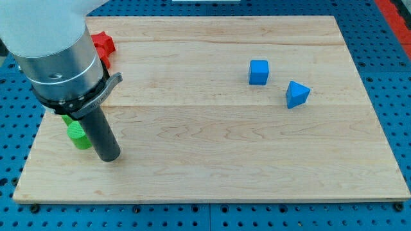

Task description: Slightly push the green circle to the left

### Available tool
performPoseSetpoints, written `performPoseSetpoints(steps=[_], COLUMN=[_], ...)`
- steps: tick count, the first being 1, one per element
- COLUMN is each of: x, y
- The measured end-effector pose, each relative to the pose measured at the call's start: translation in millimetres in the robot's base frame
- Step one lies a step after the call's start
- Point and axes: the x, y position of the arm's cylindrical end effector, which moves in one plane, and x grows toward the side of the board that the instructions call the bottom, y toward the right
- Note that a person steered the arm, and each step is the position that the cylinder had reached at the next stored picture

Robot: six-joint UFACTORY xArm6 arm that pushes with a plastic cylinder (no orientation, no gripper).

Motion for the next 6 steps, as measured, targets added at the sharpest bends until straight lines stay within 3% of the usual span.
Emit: performPoseSetpoints(steps=[6], x=[-59.6], y=[-26.5])
